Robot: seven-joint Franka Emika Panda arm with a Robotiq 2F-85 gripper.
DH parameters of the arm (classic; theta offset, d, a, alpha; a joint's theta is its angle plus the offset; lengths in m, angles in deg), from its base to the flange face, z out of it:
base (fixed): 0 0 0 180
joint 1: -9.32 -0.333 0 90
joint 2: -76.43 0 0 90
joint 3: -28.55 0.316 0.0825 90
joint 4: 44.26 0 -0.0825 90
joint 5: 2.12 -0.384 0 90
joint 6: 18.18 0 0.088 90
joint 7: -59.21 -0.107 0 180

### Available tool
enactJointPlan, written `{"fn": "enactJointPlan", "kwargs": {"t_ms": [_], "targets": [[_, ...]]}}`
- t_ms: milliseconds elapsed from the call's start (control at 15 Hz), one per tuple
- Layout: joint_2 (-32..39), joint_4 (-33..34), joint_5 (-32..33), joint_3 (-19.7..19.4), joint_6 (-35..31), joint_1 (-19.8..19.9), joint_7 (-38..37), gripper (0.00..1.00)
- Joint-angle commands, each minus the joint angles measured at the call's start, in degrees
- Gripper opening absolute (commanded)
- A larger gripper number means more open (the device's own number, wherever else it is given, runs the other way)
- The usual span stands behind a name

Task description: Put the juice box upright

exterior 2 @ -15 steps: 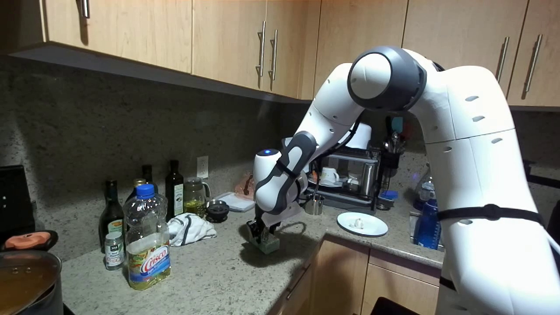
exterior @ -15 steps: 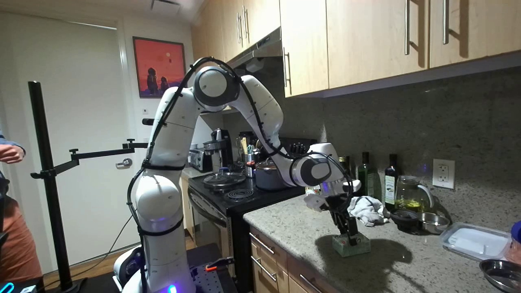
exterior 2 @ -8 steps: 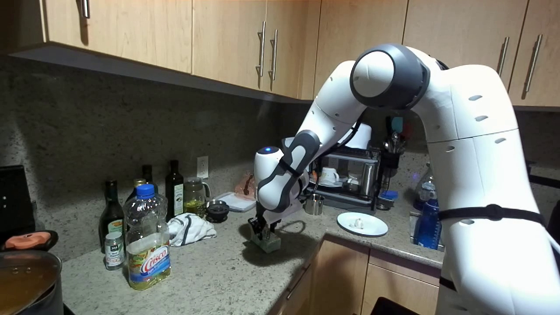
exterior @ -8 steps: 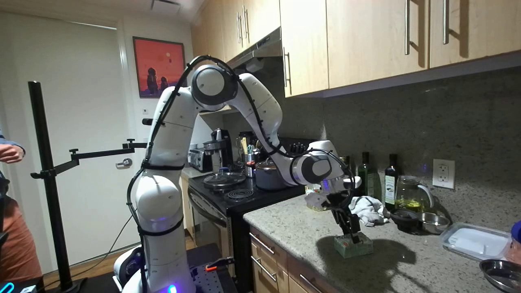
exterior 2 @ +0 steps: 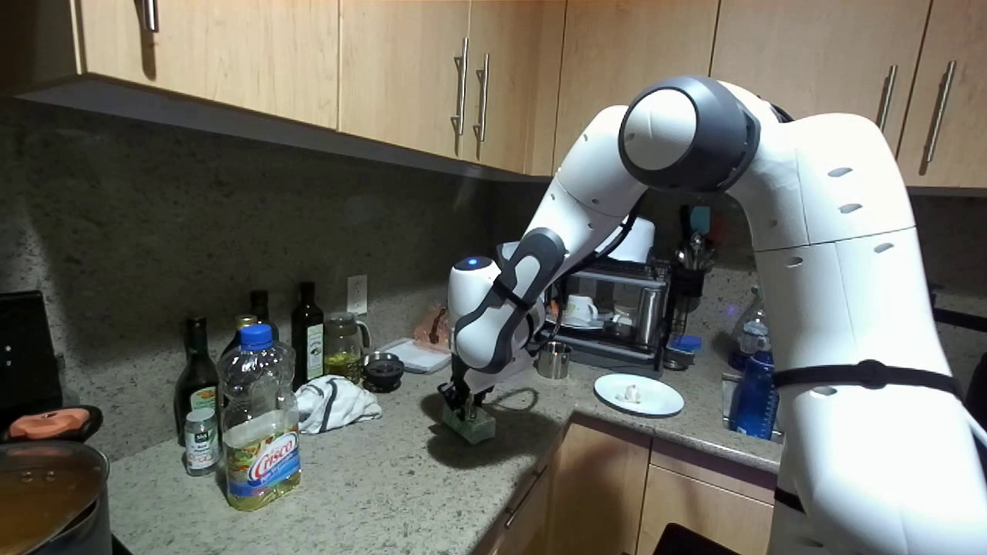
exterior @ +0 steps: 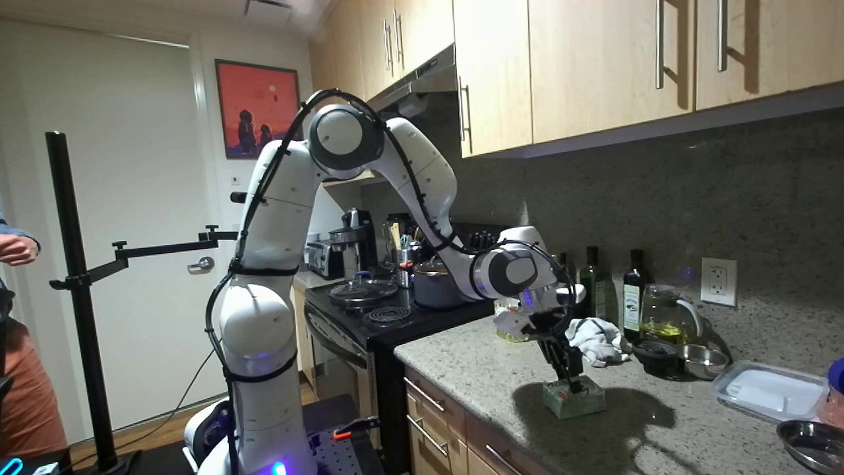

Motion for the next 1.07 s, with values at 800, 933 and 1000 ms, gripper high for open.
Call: {"fn": "enactJointPlan", "kwargs": {"t_ms": [800, 933, 1000], "targets": [[-2.02, -1.42, 1.93, -0.73, -0.55, -0.71, -2.26, 0.44], [-2.04, -1.40, 1.89, -0.72, -0.54, -0.71, -2.32, 0.42], [-2.14, -1.41, 1.88, -0.72, -0.51, -0.69, -2.30, 0.41]]}}
